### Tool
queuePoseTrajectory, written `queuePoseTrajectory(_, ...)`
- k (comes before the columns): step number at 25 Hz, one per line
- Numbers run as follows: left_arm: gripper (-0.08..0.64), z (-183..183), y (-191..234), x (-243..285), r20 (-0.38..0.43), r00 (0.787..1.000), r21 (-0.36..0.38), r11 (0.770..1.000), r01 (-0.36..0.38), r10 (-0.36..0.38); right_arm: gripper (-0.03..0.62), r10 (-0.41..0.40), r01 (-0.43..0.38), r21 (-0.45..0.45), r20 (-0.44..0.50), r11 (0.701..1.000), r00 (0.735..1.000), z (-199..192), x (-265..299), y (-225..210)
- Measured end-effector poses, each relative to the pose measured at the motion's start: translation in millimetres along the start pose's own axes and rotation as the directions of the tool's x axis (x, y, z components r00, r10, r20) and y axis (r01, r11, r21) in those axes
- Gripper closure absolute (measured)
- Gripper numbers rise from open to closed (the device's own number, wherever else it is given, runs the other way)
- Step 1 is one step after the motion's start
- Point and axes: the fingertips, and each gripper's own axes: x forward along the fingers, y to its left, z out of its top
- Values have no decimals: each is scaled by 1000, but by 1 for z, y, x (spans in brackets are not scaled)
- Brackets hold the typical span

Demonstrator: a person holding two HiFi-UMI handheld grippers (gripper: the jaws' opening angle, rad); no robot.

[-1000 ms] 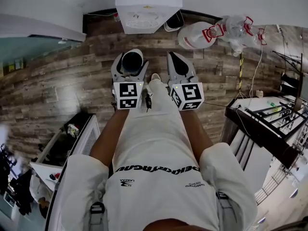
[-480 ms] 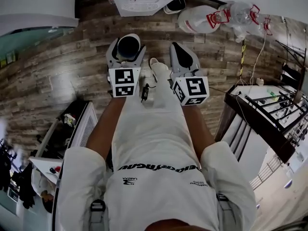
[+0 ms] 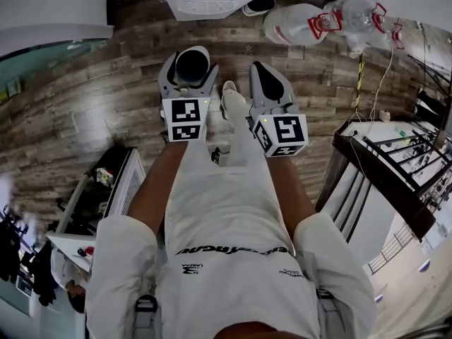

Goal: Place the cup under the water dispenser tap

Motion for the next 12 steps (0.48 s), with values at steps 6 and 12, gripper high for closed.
queuePoseTrajectory(6,179,2,3,12,5,1000,2,1000,-4,4,594,-3,3,8,10,1000,1000,1,10,-7)
queuePoseTrajectory(12,179,-10,14,32,-9,999,-2,999,-34,34,594,-1,1,30,-7,1000,1000,-18,23,-17)
